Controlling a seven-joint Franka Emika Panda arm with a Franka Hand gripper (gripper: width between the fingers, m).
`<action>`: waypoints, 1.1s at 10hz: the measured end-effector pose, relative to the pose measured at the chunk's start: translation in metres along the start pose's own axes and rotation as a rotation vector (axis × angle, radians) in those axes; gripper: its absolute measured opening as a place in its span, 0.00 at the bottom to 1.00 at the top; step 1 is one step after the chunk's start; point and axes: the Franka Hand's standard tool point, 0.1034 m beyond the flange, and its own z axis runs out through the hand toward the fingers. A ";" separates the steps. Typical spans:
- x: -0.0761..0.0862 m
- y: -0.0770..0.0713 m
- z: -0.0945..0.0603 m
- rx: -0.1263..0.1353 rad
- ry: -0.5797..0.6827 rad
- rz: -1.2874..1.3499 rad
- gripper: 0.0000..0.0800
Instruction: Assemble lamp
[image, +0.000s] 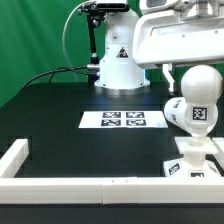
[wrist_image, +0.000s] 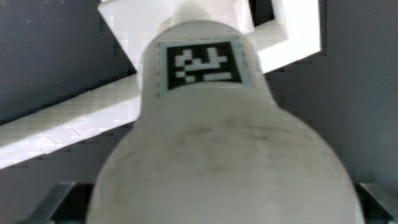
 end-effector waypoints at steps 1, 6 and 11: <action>0.001 0.001 0.001 0.000 0.008 0.000 0.72; 0.002 0.008 0.010 -0.013 0.026 -0.020 0.72; -0.005 0.004 0.020 -0.007 0.066 -0.046 0.72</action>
Offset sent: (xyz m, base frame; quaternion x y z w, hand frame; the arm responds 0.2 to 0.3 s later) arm 0.0051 -0.0118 -0.0106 0.0011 0.0097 -0.0142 0.9999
